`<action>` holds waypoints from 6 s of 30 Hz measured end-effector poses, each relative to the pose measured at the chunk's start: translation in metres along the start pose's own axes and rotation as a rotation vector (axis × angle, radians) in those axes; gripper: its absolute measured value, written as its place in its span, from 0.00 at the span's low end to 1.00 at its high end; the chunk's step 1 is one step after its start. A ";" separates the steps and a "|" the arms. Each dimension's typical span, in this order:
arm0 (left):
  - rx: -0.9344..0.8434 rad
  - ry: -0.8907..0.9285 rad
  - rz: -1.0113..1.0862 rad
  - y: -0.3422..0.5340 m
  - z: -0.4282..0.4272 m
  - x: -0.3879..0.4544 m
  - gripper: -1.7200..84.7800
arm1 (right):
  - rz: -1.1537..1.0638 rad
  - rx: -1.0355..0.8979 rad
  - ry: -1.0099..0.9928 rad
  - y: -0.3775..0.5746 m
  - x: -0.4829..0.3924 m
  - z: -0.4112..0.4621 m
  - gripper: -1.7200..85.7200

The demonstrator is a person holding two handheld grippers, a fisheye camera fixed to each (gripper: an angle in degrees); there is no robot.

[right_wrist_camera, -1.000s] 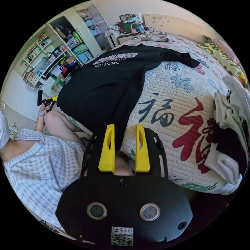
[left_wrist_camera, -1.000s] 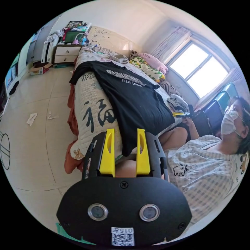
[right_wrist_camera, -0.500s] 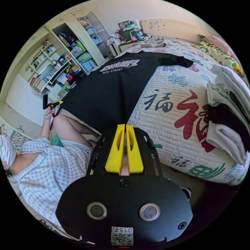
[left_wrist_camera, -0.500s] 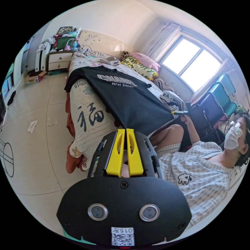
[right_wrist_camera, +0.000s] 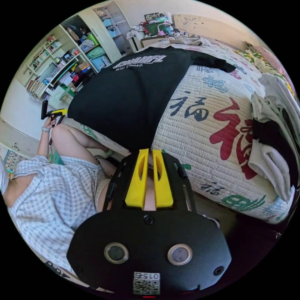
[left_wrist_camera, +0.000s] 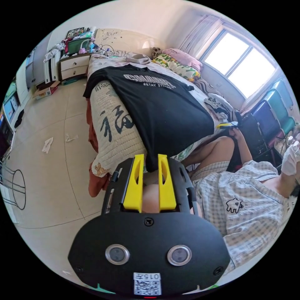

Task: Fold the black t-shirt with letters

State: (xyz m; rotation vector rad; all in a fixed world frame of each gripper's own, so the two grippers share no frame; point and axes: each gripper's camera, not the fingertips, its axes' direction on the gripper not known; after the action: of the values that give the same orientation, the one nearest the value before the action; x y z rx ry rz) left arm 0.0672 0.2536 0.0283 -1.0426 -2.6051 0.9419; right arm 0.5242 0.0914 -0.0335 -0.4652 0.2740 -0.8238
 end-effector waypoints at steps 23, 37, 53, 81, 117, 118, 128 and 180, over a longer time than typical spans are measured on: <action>0.047 0.030 0.029 0.013 -0.035 0.036 0.02 | -0.105 -0.051 0.074 0.041 -0.063 0.017 0.01; 0.972 -0.440 0.315 0.029 -0.189 0.229 0.03 | -0.163 1.182 0.769 0.111 -0.170 -0.107 0.01; 0.259 -0.017 0.505 -0.507 0.067 0.352 0.09 | 0.254 0.600 0.274 -0.091 0.141 -0.028 0.10; -0.029 -0.053 0.364 -0.789 0.450 0.435 0.02 | 0.182 0.622 0.117 -0.139 0.217 0.019 0.01; 0.080 0.024 0.091 -0.537 0.322 0.109 0.01 | -0.534 0.182 0.159 -0.290 0.007 0.061 0.03; 0.097 0.050 0.083 -0.539 0.313 0.107 0.01 | -0.522 0.194 0.124 -0.292 0.008 0.056 0.02; -0.034 -0.116 0.064 -0.522 0.348 0.112 0.03 | -0.576 0.162 0.103 -0.293 -0.016 0.024 0.02; 0.143 0.058 0.041 -0.265 0.272 0.051 0.12 | -0.530 0.262 0.130 -0.386 -0.115 -0.067 0.07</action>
State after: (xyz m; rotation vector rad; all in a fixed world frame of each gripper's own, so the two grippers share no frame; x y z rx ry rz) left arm -0.2212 0.0076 -0.0237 -1.0741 -2.4382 1.0724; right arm 0.1758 -0.0680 0.1068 -0.2362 0.1580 -1.3918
